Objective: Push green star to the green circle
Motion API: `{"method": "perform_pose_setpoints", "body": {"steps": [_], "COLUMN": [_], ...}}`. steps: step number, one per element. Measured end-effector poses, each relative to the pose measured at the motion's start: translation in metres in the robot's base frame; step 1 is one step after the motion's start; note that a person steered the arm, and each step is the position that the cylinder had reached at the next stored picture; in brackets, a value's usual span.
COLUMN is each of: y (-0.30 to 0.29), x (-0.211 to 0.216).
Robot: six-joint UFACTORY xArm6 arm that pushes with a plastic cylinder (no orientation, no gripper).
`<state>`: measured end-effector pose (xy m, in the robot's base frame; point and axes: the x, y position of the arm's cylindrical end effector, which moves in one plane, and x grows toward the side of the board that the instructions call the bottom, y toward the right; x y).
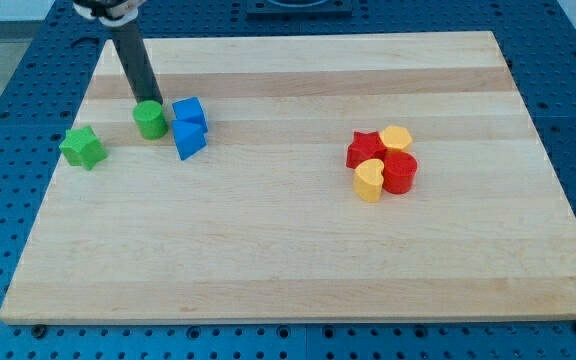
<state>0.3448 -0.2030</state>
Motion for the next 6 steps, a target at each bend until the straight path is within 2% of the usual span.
{"method": "perform_pose_setpoints", "body": {"steps": [1, 2, 3, 4, 6], "y": [0.000, -0.016, -0.059, -0.091, -0.092], "x": [0.016, 0.000, -0.011, 0.015, 0.078]}}
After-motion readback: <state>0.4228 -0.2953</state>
